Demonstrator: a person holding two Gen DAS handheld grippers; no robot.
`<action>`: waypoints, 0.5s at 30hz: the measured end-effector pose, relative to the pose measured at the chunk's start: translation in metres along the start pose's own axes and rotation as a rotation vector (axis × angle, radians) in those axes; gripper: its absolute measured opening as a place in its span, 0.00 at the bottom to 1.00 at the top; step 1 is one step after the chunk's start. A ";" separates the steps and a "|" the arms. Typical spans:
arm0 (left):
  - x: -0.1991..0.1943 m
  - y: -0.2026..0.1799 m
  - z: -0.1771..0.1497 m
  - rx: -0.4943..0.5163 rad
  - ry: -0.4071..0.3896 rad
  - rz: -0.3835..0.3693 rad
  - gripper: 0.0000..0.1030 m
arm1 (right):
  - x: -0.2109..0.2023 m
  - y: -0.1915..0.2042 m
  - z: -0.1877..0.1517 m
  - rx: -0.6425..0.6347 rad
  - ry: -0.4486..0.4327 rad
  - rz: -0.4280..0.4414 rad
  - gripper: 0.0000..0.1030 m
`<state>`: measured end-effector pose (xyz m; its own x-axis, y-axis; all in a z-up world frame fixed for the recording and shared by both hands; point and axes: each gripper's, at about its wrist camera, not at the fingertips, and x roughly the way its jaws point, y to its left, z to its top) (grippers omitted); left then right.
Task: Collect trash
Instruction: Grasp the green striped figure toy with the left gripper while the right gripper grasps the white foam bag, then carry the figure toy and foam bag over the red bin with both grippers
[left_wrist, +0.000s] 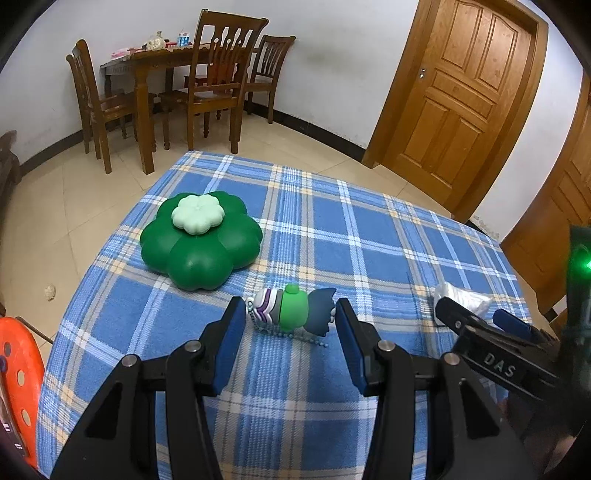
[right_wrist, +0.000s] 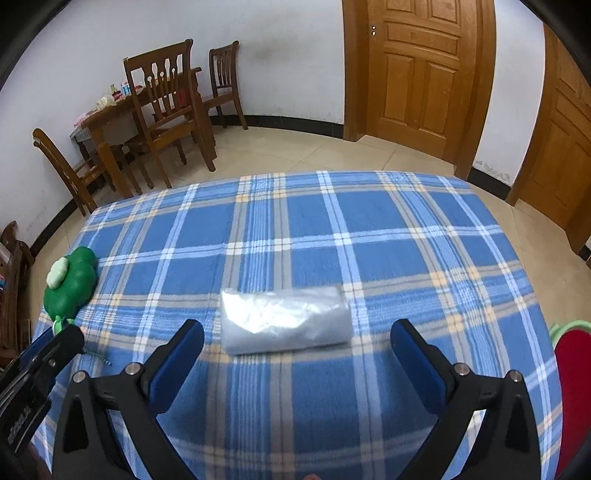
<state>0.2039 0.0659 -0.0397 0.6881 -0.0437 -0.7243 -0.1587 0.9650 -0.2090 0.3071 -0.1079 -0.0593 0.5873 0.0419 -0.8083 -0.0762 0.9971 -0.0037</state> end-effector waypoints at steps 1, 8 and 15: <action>0.001 -0.001 -0.001 -0.001 0.001 0.000 0.49 | 0.002 0.000 0.001 -0.003 0.005 0.001 1.00; 0.001 -0.001 -0.002 0.003 0.005 -0.001 0.49 | 0.012 0.000 0.003 0.026 0.022 0.011 0.88; 0.002 -0.005 -0.004 0.018 0.005 -0.004 0.49 | 0.004 -0.010 0.000 0.041 0.009 0.004 0.72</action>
<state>0.2030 0.0595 -0.0425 0.6854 -0.0491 -0.7265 -0.1431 0.9692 -0.2005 0.3103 -0.1173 -0.0630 0.5794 0.0458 -0.8138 -0.0455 0.9987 0.0238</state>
